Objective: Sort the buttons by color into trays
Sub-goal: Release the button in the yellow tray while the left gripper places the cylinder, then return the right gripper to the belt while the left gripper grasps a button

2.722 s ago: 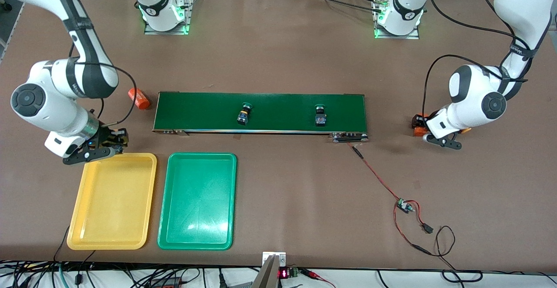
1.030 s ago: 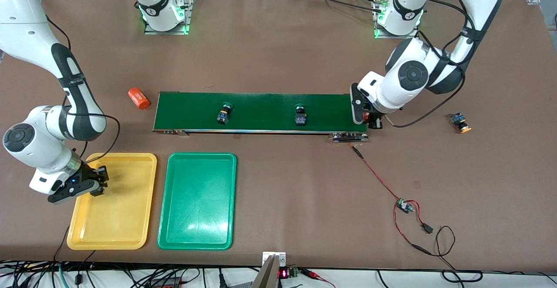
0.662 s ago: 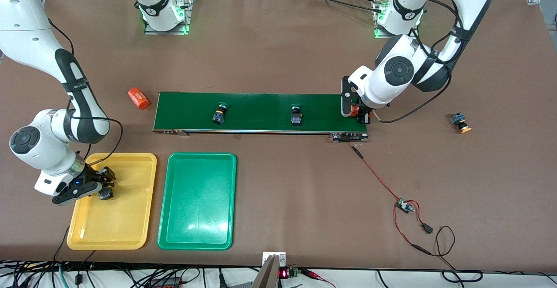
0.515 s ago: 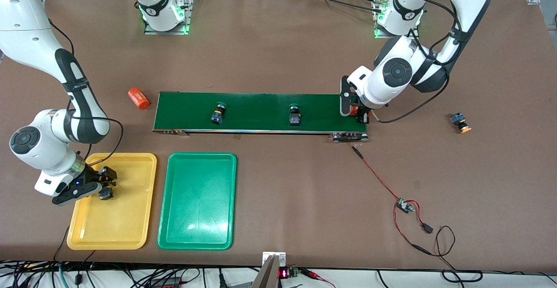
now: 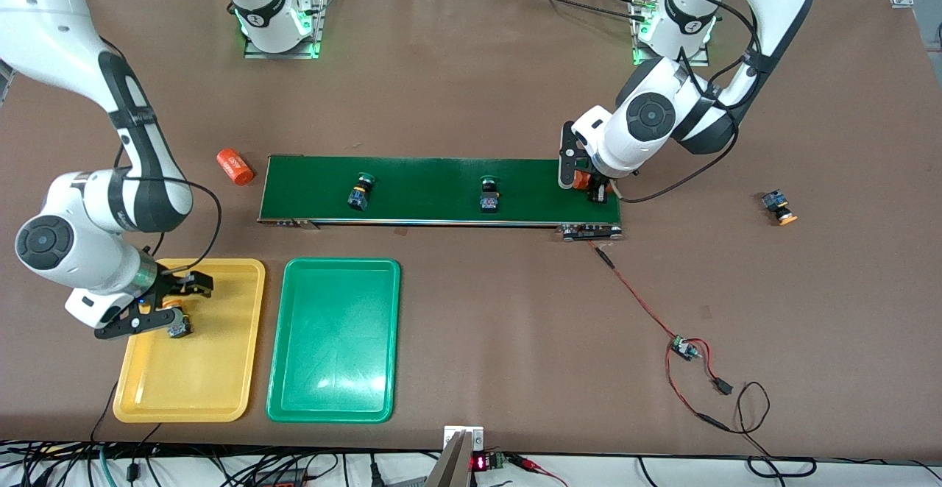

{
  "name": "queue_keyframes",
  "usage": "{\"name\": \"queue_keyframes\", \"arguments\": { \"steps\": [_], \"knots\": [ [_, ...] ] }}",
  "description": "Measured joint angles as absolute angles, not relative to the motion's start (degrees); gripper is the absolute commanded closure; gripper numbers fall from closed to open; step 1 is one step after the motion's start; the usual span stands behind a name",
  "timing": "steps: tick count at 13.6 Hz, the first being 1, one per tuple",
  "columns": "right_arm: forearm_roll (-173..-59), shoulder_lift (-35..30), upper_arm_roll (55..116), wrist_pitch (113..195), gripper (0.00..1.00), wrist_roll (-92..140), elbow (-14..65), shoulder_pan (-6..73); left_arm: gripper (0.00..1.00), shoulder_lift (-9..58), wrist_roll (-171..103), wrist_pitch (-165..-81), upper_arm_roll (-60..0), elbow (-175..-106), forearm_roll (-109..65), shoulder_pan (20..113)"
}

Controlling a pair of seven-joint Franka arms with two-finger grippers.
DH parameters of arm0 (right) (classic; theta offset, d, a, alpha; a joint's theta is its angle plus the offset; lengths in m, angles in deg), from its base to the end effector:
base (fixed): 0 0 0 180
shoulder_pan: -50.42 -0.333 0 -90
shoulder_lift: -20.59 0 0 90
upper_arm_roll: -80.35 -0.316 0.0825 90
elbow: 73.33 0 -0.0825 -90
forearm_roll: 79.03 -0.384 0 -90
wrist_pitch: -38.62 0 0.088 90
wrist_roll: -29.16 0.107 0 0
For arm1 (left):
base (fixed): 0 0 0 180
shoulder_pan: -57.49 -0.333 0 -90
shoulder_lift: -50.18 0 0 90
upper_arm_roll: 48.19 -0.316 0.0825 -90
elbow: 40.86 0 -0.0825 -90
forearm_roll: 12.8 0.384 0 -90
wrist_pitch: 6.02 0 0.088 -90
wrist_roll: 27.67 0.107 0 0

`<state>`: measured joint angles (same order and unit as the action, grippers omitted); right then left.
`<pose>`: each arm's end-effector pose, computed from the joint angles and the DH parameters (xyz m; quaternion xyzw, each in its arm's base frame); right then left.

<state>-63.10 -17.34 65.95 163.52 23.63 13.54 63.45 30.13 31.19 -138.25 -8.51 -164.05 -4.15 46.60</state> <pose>0.7112 -0.0225 0.2844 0.9929 0.1117 0.0121 0.0389 0.4885 -0.2631 0.2646 0.6877 -0.7219 -0.0339 0.0691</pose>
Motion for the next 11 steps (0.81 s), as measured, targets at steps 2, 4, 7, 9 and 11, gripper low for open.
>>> {"name": "queue_keyframes", "arguments": {
  "steps": [2, 4, 7, 9, 11],
  "knots": [
    [-66.7, -12.4, 65.9, 159.3, 0.0, 25.1, 16.8, 62.6, 0.67, 29.0, 31.2, -139.3, -8.6, -164.1, -4.1, 46.6],
    [-69.7, -7.6, 65.9, 154.8, 0.0, 25.5, 19.3, 62.1, 0.0, 28.2, 31.2, -139.8, -8.6, -164.1, -4.1, 46.6],
    [-74.2, -0.6, 65.8, 151.2, 0.0, 27.4, 24.3, 60.8, 0.0, 27.8, 31.2, -140.5, -8.9, -164.0, -3.2, 46.6],
    [-75.9, 3.8, 65.8, 151.9, 0.0, 29.9, 29.9, 60.0, 0.0, 28.1, 31.2, -140.9, -9.1, -163.5, -2.6, 46.3],
    [-76.3, 7.6, 65.8, 155.4, 0.0, 33.1, 35.7, 58.8, 0.0, 29.3, 31.7, -140.9, -9.6, -162.2, -2.4, 45.0]
  ]
}}
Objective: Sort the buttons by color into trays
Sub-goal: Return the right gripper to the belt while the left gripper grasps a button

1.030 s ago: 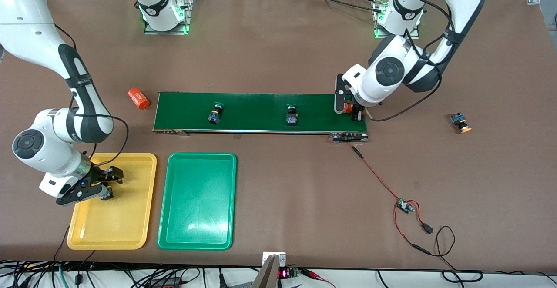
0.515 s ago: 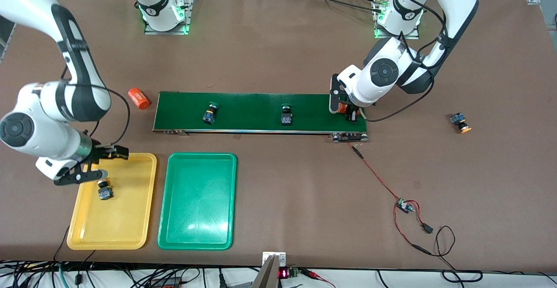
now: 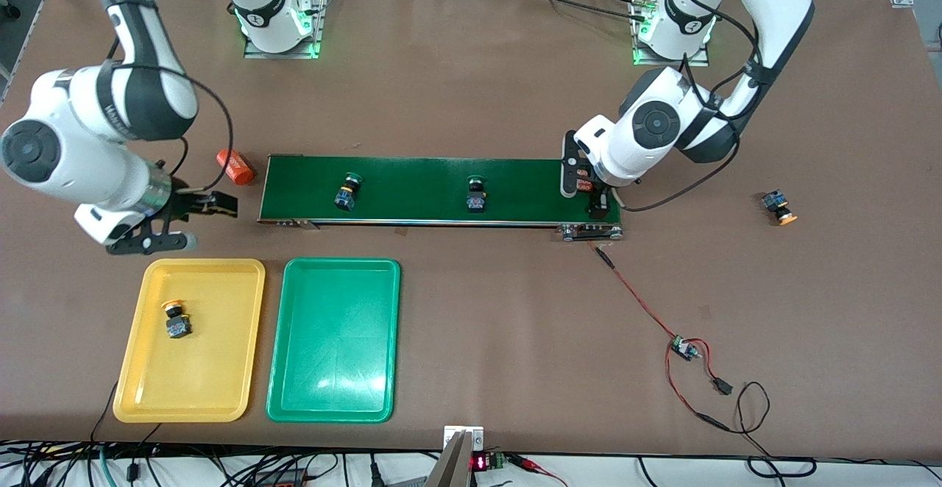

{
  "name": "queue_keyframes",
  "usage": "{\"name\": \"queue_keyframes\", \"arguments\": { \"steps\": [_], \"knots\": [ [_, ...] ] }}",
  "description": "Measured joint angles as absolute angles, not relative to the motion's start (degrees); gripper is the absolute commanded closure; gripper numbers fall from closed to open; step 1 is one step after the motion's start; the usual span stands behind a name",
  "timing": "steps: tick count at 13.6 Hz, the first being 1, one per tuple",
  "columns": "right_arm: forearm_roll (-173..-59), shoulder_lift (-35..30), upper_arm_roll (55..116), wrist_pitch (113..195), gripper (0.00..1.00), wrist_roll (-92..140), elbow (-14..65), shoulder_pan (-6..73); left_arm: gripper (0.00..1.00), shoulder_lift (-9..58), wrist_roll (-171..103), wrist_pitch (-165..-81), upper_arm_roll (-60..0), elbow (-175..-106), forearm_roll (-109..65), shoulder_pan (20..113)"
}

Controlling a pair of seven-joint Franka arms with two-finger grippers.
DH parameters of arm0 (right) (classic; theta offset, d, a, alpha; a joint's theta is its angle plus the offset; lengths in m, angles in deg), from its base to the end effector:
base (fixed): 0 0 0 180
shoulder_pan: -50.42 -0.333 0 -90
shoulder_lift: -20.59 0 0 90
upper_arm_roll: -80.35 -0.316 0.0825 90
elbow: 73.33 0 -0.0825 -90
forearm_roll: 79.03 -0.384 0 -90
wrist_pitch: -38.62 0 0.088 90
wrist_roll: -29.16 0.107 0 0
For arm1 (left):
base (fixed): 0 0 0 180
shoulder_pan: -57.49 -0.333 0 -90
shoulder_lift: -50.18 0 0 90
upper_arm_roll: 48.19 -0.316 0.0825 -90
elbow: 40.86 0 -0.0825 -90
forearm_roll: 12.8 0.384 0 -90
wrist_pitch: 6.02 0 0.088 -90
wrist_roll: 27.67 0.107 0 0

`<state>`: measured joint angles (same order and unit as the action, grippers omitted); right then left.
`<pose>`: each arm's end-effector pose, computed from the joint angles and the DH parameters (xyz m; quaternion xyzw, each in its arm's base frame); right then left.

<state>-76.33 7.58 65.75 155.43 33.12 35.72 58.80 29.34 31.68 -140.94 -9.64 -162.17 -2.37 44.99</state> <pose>0.5957 0.0559 0.3779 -0.9987 -0.0293 0.0424 0.0042 0.5158 -0.2439 0.2725 0.6977 -0.7145 -0.0027 0.0520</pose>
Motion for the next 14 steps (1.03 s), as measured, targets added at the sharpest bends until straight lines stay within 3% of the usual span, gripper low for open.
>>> {"name": "queue_keyframes", "arguments": {
  "steps": [6, 14],
  "knots": [
    [-77.8, 14.6, 64.8, 166.6, 0.0, 44.7, 50.3, 54.5, 0.0, 31.6, 38.5, -140.5, -21.8, -158.0, -2.3, 35.2],
    [-77.8, 14.7, 60.3, 174.2, 0.0, 57.2, 55.5, 52.9, 0.0, 29.1, 36.1, -140.5, -26.1, -157.4, -2.4, 29.8]
  ]
}}
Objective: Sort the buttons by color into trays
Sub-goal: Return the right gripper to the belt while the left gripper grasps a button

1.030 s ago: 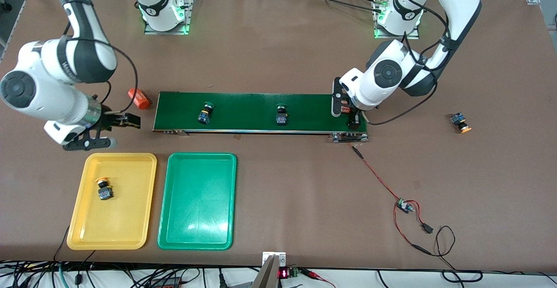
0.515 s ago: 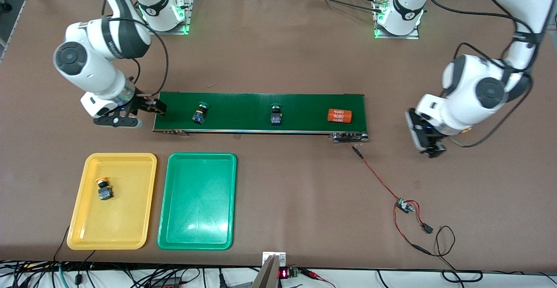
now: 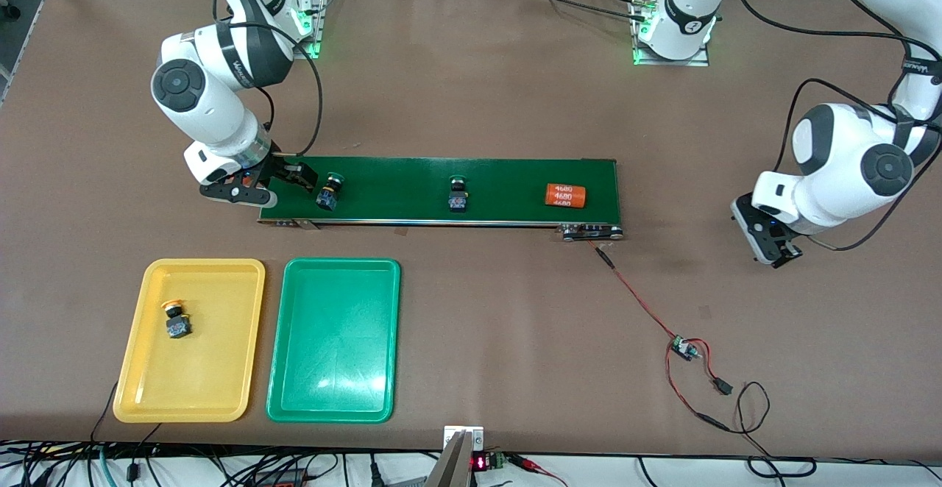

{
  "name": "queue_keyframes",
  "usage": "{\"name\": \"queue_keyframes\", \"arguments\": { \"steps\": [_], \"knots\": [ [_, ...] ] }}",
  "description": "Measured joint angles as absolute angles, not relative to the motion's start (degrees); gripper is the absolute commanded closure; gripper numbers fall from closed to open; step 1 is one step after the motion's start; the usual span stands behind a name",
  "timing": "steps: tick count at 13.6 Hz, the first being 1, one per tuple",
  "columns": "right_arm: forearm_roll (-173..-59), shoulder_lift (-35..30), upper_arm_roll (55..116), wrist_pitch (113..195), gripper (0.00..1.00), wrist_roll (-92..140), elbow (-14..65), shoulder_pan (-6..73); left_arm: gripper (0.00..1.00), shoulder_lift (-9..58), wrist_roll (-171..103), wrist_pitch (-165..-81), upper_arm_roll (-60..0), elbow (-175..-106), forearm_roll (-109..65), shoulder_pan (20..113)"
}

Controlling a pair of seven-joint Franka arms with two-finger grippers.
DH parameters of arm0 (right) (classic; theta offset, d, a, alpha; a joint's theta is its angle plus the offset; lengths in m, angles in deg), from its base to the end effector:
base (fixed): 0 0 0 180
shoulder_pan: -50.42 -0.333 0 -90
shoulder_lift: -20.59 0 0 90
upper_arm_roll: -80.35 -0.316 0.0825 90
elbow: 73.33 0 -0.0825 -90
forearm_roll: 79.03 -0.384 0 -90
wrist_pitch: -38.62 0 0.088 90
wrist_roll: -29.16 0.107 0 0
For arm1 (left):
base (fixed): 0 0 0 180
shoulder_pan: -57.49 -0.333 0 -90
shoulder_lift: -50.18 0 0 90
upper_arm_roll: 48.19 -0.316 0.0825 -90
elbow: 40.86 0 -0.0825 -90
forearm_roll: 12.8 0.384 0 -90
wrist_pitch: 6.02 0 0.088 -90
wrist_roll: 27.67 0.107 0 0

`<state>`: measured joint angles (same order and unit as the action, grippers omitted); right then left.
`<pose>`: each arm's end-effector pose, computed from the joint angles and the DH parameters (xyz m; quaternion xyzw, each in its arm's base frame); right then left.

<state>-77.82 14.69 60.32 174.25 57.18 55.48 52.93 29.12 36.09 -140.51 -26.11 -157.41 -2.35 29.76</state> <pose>0.5107 0.1603 0.3251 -0.9963 0.0851 -0.0065 0.0137 0.5905 0.0670 0.2737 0.8467 -0.5320 -0.0064 0.0089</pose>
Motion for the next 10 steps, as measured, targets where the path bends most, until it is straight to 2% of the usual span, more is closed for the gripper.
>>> {"name": "queue_keyframes", "arguments": {
  "steps": [10],
  "knots": [
    [-77.8, 9.3, 60.3, 180.1, 0.01, 58.6, 56.4, 52.6, 0.0, 24.3, 14.4, -140.5, -27.4, -156.6, -3.0, 18.6]
  ]
}}
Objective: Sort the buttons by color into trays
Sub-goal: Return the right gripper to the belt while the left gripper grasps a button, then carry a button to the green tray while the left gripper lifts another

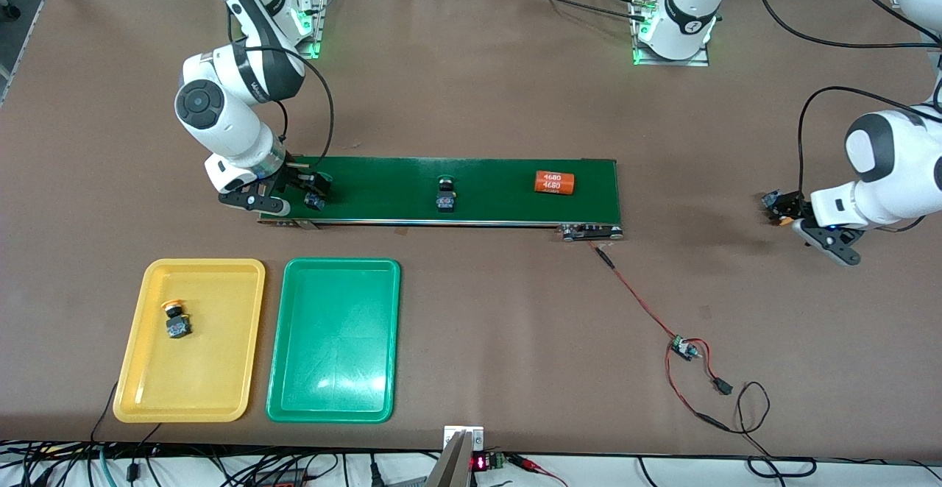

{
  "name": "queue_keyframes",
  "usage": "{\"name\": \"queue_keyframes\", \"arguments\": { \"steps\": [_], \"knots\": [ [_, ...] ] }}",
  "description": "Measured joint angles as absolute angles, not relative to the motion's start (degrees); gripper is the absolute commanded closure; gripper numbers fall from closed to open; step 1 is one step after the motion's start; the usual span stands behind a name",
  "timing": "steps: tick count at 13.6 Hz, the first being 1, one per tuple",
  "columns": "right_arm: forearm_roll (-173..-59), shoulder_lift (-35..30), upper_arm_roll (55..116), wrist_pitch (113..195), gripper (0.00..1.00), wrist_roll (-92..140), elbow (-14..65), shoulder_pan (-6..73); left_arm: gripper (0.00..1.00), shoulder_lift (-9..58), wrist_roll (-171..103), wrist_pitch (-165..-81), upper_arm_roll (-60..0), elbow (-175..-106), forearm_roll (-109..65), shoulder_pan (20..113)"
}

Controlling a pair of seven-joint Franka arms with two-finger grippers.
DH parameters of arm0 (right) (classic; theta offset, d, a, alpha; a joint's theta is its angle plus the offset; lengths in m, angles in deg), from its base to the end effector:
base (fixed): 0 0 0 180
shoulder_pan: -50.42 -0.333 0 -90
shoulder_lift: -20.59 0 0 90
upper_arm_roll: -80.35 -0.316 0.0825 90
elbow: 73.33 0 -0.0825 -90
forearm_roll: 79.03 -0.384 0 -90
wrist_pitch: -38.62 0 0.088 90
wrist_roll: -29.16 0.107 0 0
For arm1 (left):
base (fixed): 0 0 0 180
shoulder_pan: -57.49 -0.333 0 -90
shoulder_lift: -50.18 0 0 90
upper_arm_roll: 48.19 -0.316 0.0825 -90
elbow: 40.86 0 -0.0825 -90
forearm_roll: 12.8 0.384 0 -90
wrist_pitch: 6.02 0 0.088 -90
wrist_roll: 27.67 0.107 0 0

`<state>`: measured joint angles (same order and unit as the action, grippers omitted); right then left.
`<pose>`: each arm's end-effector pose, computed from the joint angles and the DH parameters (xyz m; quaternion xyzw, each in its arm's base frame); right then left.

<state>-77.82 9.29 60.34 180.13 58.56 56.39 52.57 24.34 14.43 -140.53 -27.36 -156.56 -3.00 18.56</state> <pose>0.5121 0.1652 0.2802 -0.9950 0.0958 0.0012 0.0288 0.5614 0.1904 0.2314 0.9655 -0.2559 -0.0269 0.0390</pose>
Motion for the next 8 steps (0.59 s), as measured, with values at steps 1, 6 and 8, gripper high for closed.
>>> {"name": "queue_keyframes", "arguments": {
  "steps": [1, 6, 8],
  "knots": [
    [-77.8, 8.8, 60.3, 180.7, 0.08, 58.6, 56.4, 52.6, 0.0, 24.3, 9.4, -140.5, -27.4, -156.5, -3.0, 18.0],
    [-77.6, 7.0, 60.3, 181.7, 0.37, 58.6, 56.4, 52.6, 0.0, 24.1, -9.5, -140.3, -27.4, -156.5, -3.0, 16.5],
    [-76.6, 6.4, 60.4, 182.0, 0.44, 58.6, 56.4, 52.6, 0.0, 23.9, -12.7, -140.0, -27.4, -156.9, -3.0, 15.5]
  ]
}}
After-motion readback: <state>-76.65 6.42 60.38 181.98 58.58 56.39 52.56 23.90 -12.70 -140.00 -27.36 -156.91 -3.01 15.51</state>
